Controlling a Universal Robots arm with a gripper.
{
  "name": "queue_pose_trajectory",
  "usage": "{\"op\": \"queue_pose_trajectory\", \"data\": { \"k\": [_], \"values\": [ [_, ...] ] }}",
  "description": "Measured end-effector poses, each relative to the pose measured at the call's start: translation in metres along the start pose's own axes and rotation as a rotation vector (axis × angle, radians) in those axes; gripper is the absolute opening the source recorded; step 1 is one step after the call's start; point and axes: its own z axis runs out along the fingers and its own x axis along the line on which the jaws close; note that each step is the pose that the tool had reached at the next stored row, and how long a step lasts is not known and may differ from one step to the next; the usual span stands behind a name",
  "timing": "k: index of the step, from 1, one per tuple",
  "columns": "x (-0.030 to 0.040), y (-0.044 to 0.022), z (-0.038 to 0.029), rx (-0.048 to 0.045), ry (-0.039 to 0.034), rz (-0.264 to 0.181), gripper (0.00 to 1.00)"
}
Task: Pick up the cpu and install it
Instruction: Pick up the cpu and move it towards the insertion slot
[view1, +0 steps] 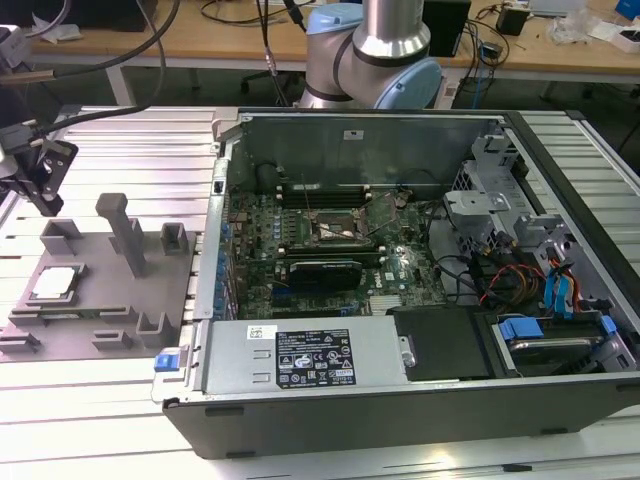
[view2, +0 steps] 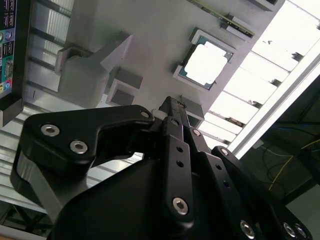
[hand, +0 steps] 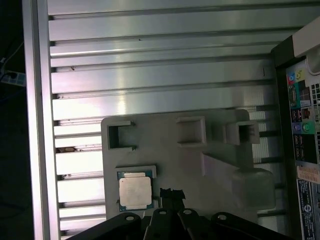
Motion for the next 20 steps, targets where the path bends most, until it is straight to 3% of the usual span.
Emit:
{"op": "queue_pose_trajectory", "data": {
  "k": [9,14,20],
  "values": [
    [0.0011,0.0000,0.0010,-0.0004,-0.0012,0.000,0.11],
    [0.0134,-0.0026,0.0128,-0.0005,-0.0055,0.000,0.11],
    [0.0157,-0.0091,0.0258,-0.0003,-0.0040,0.000,0.11]
  ]
}}
